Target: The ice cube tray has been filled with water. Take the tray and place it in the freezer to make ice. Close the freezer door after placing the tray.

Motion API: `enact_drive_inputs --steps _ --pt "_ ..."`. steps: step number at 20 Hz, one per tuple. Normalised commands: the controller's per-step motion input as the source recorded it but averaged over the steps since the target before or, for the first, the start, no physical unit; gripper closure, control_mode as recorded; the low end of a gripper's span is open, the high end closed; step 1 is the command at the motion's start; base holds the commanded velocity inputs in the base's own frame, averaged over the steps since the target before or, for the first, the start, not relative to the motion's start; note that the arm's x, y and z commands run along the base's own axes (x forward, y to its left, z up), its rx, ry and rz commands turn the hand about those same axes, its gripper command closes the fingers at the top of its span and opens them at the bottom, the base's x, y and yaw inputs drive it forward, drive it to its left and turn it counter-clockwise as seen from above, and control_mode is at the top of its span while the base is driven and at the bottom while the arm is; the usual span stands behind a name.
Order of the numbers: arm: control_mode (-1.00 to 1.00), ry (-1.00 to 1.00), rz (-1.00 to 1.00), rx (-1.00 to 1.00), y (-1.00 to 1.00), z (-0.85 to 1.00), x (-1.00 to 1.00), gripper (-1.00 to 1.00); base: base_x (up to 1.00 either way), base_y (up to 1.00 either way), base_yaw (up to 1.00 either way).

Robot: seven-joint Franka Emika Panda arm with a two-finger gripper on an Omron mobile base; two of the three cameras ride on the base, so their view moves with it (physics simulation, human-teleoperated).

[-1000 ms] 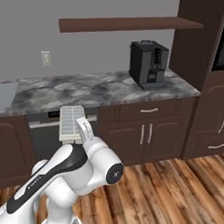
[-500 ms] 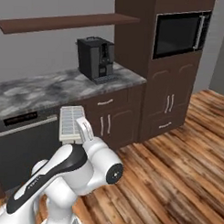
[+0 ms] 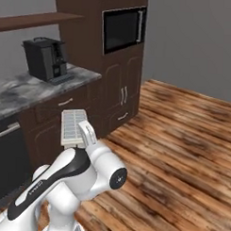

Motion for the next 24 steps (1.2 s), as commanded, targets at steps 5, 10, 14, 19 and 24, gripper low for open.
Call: enact_drive_inputs --steps 5,10,14,19,24 --pt "1.0 0.0 0.0 0.0 0.0 0.0 0.0 1.0 -0.67 0.0 -0.57" --pt "1.0 0.0 0.0 0.0 0.0 0.0 0.0 1.0 -0.98 0.0 -0.47" --pt "1.0 0.0 0.0 0.0 0.0 0.0 0.0 1.0 -0.72 0.0 -0.46" --pt "1.0 0.0 0.0 0.0 0.0 0.0 0.0 1.0 -0.41 0.0 -0.47" --pt "1.0 0.0 0.0 0.0 0.0 0.0 0.0 1.0 -0.21 0.0 -0.5"
